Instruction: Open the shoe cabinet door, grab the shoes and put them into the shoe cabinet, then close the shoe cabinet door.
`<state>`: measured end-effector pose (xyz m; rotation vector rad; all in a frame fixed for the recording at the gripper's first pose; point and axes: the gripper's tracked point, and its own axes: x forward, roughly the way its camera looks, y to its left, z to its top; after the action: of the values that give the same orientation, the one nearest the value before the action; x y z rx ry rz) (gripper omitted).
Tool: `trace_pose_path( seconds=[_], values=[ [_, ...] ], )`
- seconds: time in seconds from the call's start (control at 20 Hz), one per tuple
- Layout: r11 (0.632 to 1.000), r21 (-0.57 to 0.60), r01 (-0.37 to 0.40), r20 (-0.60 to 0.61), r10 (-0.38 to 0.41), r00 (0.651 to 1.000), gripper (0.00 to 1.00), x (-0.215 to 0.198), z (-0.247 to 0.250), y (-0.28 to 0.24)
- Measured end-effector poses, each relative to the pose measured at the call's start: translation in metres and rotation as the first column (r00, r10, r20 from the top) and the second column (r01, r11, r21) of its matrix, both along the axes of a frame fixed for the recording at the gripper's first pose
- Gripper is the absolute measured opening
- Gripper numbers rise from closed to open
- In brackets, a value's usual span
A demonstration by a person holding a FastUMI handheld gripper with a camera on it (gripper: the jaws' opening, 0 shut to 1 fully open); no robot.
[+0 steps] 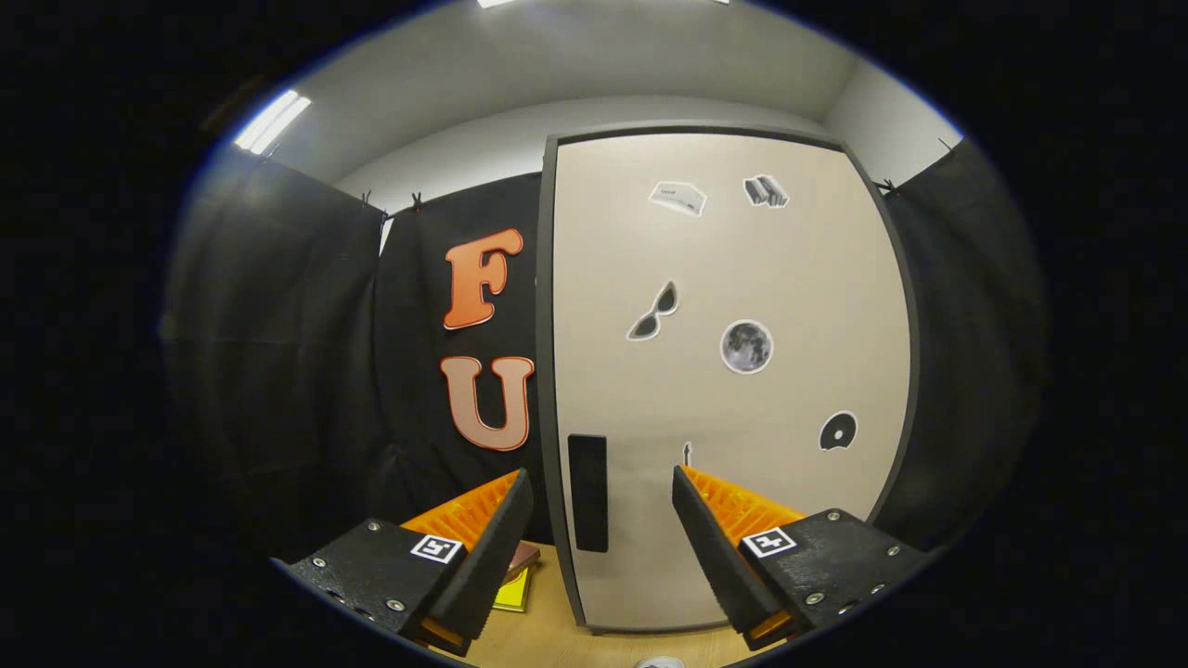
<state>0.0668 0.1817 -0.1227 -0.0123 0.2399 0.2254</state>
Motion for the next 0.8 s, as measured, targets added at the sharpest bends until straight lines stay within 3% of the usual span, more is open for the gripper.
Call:
trace_pose_path(
  seconds=[0.15,0.45,0.7,0.8],
  values=[
    [0.999,-0.032,0.015,-0.054,-0.017,0.998,0.90,0.018,-0.027,0.013],
    [0.994,-0.054,0.096,-0.140,-0.102,0.985,0.72,0.052,-0.073,0.016],
    [0.985,-0.064,0.161,-0.150,-0.169,0.974,0.53,0.068,-0.081,0.013],
    [0.985,-0.072,0.159,-0.139,-0.168,0.976,0.50,0.067,-0.081,0.017]
  ],
)
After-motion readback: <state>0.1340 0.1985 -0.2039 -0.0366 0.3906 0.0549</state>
